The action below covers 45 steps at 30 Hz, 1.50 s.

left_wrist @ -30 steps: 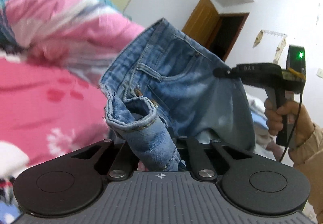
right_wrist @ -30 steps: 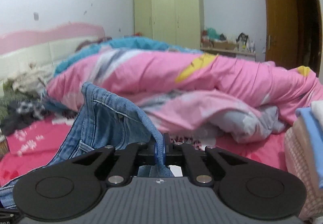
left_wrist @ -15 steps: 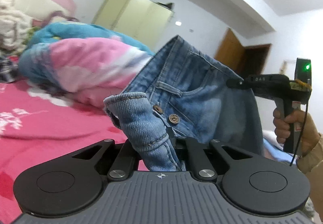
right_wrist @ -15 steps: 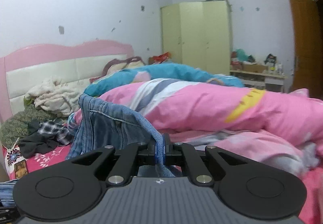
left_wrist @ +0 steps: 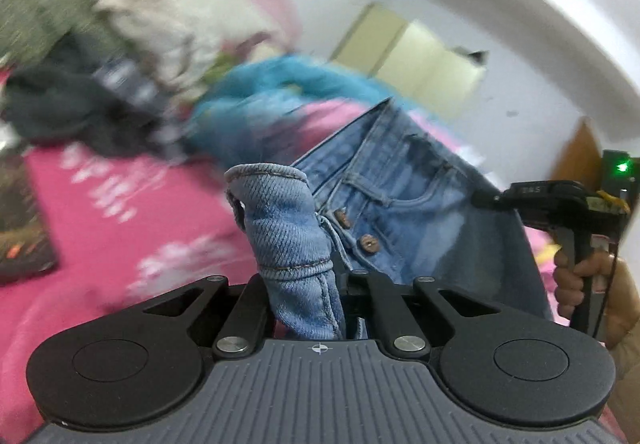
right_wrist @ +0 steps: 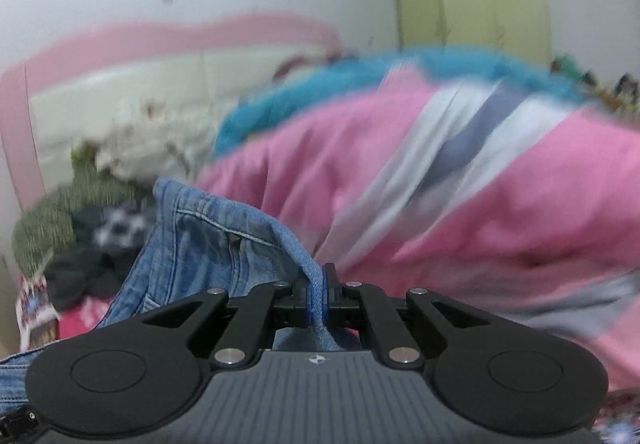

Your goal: Fold clothes

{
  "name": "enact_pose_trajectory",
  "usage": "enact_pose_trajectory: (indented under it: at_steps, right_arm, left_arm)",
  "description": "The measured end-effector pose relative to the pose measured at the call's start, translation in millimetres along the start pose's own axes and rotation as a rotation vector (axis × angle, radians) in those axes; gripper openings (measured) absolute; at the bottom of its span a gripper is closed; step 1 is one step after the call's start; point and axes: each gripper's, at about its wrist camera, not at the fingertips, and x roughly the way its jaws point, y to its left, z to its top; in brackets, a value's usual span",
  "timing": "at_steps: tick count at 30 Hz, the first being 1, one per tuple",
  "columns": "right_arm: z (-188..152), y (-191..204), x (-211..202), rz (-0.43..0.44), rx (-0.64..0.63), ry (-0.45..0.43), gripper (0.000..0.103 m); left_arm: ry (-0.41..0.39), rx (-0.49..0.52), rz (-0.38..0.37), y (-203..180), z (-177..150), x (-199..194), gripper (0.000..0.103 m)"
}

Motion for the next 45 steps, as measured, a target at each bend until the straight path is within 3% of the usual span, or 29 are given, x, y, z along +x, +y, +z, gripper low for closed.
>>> enact_pose_trajectory:
  at_steps: [4, 11, 13, 16, 19, 20, 21, 22, 23, 24, 29, 34, 38, 41, 45]
  right_arm:
    - [-27.6, 11.6, 53.1, 0.021, -0.025, 0.092, 0.004]
    - [-7.0, 4.7, 62.2, 0.066, 0.054, 0.021, 0.004]
    - [-6.7, -3.4, 72.4, 0.066, 0.092, 0.024, 0.004]
    - [-24.6, -11.7, 109.8, 0.038, 0.124, 0.117, 0.004]
    - [-54.0, -8.8, 153.0, -0.033, 0.058, 0.265, 0.006]
    - [-59.8, -4.2, 158.2, -0.062, -0.003, 0.27, 0.013]
    - [-62.1, 0.2, 160.0, -0.096, -0.056, 0.265, 0.031]
    - [-61.7, 3.1, 159.5, -0.127, -0.088, 0.265, 0.039]
    - [-59.8, 5.3, 156.6, -0.157, -0.11, 0.26, 0.05]
    - [-57.0, 7.4, 150.9, -0.181, -0.13, 0.248, 0.055]
    - [-46.2, 13.9, 104.1, -0.217, -0.189, 0.2, 0.055]
    - [-48.1, 8.7, 35.2, -0.196, -0.184, 0.155, 0.055]
    - [-42.0, 2.1, -8.8, -0.201, -0.17, 0.135, 0.054]
    - [-33.4, 0.4, -29.5, -0.165, -0.123, 0.115, 0.054]
    - [-27.4, 23.1, -33.2, -0.046, -0.118, 0.105, 0.051]
  left_arm:
    - [0.03, -0.066, 0.03, 17.5, 2.4, 9.3, 0.005]
    - [-0.057, -0.071, 0.037, 18.3, 22.7, 16.7, 0.005]
    - [-0.046, -0.109, 0.062, 29.1, 24.3, 22.1, 0.005]
    - [0.069, -0.15, 0.153, 46.9, 19.6, 41.6, 0.006]
    - [0.142, -0.154, 0.222, 55.1, 14.7, 50.0, 0.014]
    - [0.143, -0.154, 0.222, 56.2, 14.9, 48.9, 0.017]
    - [0.143, -0.154, 0.222, 57.3, 15.2, 47.8, 0.017]
    - [0.149, -0.157, 0.225, 57.7, 14.7, 47.3, 0.018]
    - [0.155, -0.161, 0.227, 57.9, 14.0, 46.6, 0.018]
    - [0.159, -0.167, 0.232, 56.5, 14.6, 45.7, 0.018]
    - [0.163, -0.18, 0.282, 43.4, 17.1, 38.5, 0.018]
    - [0.154, -0.142, 0.316, 32.5, 12.5, 23.9, 0.019]
    - [0.144, -0.112, 0.328, 25.7, 4.9, 1.4, 0.024]
    - [0.139, -0.104, 0.325, 23.8, -1.5, -17.9, 0.024]
    - [0.121, -0.008, 0.291, 8.8, -3.3, -34.9, 0.024]
